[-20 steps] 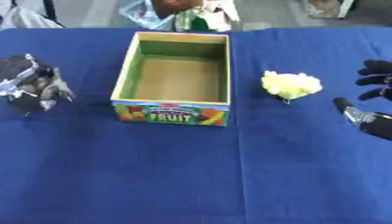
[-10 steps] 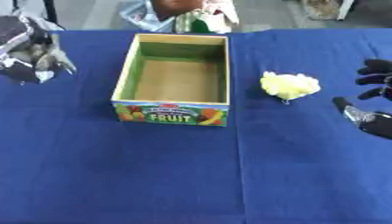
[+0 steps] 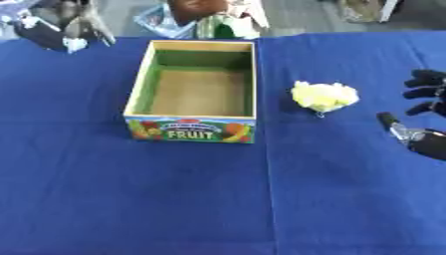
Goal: Pick up objects on the table and place them in the box.
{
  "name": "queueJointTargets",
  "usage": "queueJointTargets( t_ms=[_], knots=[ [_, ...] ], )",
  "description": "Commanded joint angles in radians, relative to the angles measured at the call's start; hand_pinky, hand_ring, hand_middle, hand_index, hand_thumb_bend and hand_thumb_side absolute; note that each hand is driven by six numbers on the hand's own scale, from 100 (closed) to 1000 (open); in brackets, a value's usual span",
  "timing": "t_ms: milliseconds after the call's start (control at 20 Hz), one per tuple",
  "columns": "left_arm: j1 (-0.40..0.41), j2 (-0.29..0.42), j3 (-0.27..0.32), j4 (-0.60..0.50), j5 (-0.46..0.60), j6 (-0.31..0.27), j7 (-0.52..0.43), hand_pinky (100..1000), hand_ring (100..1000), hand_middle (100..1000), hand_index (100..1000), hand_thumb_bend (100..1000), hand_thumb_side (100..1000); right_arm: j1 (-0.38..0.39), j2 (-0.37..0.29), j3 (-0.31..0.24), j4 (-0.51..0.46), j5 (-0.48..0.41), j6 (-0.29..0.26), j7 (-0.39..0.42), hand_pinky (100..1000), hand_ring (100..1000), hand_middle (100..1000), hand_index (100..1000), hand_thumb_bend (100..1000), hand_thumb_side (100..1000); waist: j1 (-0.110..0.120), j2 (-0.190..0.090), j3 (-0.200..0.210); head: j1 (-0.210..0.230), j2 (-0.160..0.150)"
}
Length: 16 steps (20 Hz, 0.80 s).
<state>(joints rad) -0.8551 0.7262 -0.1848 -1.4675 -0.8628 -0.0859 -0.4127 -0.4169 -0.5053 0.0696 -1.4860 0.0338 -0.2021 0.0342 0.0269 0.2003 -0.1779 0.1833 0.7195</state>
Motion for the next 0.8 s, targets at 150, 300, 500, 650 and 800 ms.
queueJointTargets(
  t_ms=[150, 300, 500, 650, 800],
  knots=[
    [-0.113, -0.088, -0.026, 0.107, -0.067, -0.037, 0.035, 125, 100, 100, 219, 352, 115, -0.022, -0.019, 0.004, -0.007, 0.002, -0.002, 0.009, 562, 712, 709, 842, 462, 129, 0.0, -0.014, -0.017, 0.019, -0.003],
    [-0.153, -0.142, -0.039, 0.179, -0.113, -0.056, 0.07, 126, 100, 100, 220, 354, 114, -0.032, -0.014, 0.01, -0.007, 0.002, -0.003, 0.016, 562, 712, 710, 842, 458, 128, 0.001, -0.007, -0.035, 0.03, -0.008],
    [-0.182, -0.202, -0.045, 0.268, -0.167, -0.074, 0.122, 126, 100, 100, 221, 352, 112, -0.044, -0.009, 0.016, -0.009, 0.001, -0.003, 0.022, 562, 711, 709, 842, 462, 131, 0.002, 0.006, -0.063, 0.047, -0.016],
    [-0.189, -0.235, -0.045, 0.32, -0.197, -0.083, 0.16, 128, 100, 100, 224, 352, 111, -0.05, -0.006, 0.018, -0.009, 0.0, -0.004, 0.026, 562, 711, 709, 842, 462, 131, 0.003, 0.013, -0.08, 0.057, -0.023],
    [-0.19, -0.252, -0.044, 0.355, -0.219, -0.091, 0.189, 128, 100, 100, 224, 352, 111, -0.052, -0.004, 0.019, -0.009, -0.001, -0.004, 0.026, 562, 711, 709, 842, 462, 131, 0.003, 0.016, -0.086, 0.06, -0.026]
  ],
)
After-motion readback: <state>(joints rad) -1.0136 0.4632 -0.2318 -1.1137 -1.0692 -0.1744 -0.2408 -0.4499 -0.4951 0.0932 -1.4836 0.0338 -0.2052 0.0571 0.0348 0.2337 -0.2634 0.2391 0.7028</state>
